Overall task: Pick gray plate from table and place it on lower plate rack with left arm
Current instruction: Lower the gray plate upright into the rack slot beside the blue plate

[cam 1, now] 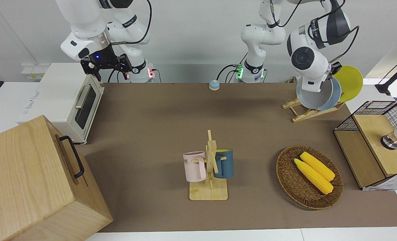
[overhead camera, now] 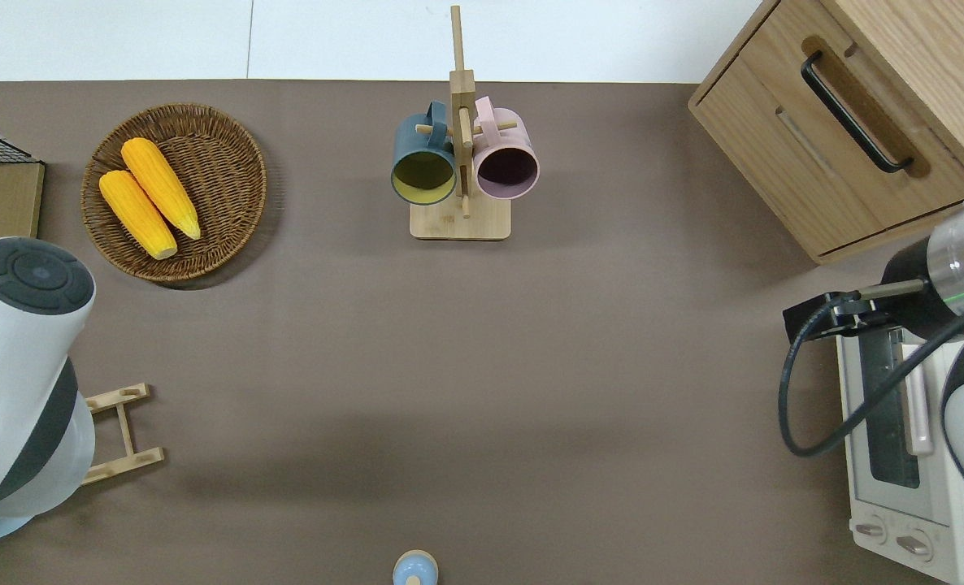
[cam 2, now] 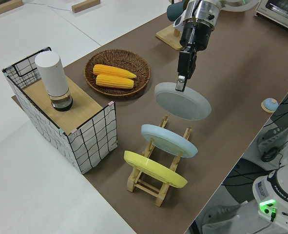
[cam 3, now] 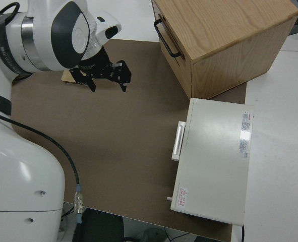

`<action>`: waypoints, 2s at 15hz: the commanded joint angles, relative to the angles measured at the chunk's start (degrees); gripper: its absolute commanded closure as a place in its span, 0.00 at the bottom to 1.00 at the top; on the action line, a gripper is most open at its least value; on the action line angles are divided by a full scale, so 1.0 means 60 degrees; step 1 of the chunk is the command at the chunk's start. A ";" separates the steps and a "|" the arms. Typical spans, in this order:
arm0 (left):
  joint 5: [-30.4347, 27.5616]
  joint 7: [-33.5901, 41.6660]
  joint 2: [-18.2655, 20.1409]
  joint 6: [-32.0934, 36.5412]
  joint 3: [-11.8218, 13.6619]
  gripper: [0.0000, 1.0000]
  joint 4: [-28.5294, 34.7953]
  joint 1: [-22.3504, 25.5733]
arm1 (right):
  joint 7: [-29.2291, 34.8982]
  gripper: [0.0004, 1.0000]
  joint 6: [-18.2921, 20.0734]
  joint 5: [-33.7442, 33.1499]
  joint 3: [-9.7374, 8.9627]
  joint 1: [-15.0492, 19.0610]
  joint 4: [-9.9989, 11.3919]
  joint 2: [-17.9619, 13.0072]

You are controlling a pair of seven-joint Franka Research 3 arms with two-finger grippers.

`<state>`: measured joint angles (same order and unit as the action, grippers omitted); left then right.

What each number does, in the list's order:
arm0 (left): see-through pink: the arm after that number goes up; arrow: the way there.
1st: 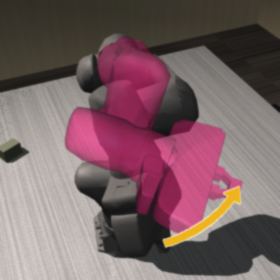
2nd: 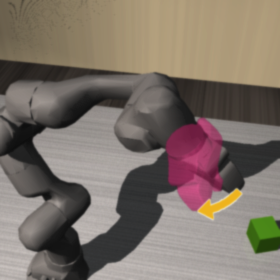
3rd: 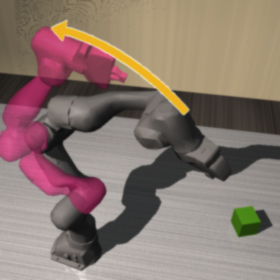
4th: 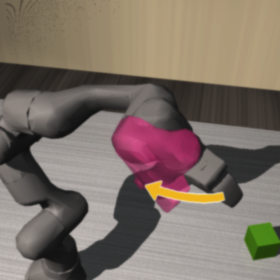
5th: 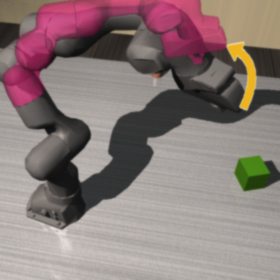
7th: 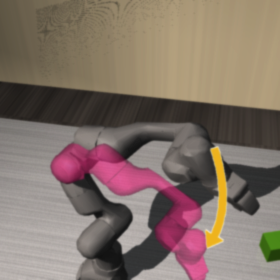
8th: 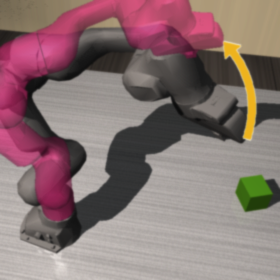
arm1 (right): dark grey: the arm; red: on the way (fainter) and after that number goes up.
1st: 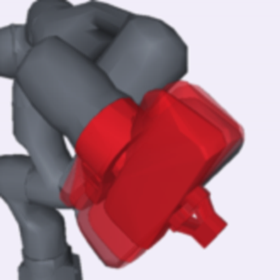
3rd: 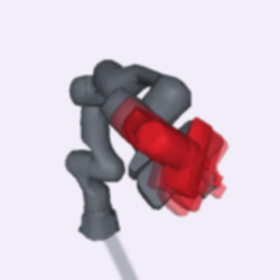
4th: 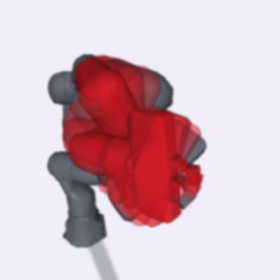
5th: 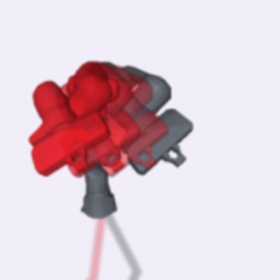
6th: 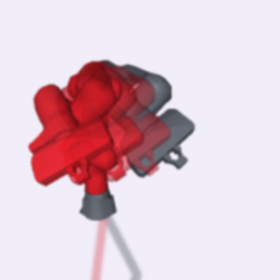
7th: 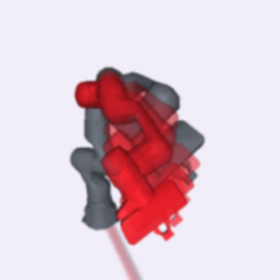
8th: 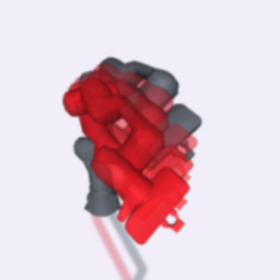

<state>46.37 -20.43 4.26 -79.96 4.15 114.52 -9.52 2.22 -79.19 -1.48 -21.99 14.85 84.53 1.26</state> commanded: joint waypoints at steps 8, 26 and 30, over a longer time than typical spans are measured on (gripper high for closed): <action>0.0269 -0.1676 -0.0036 -0.0705 0.0025 1.00 0.1068 -0.0142 | 0.0113 0.02 0.0103 -0.0047 -0.0188 0.0220 -0.0069 -0.0019; 0.0152 -0.2864 -0.0344 -0.1189 -0.0253 0.01 0.1655 -0.0142 | 0.0113 0.02 0.0103 -0.0061 -0.0202 0.0220 -0.0069 -0.0019; 0.0152 -0.2384 -0.0241 -0.1175 -0.0253 0.00 0.1480 -0.0128 | 0.0113 0.02 0.0103 -0.0061 -0.0202 0.0220 -0.0069 -0.0019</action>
<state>46.56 -37.41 1.45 -86.21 2.36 123.34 -10.00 2.22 -79.19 -1.48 -21.99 14.85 84.53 1.26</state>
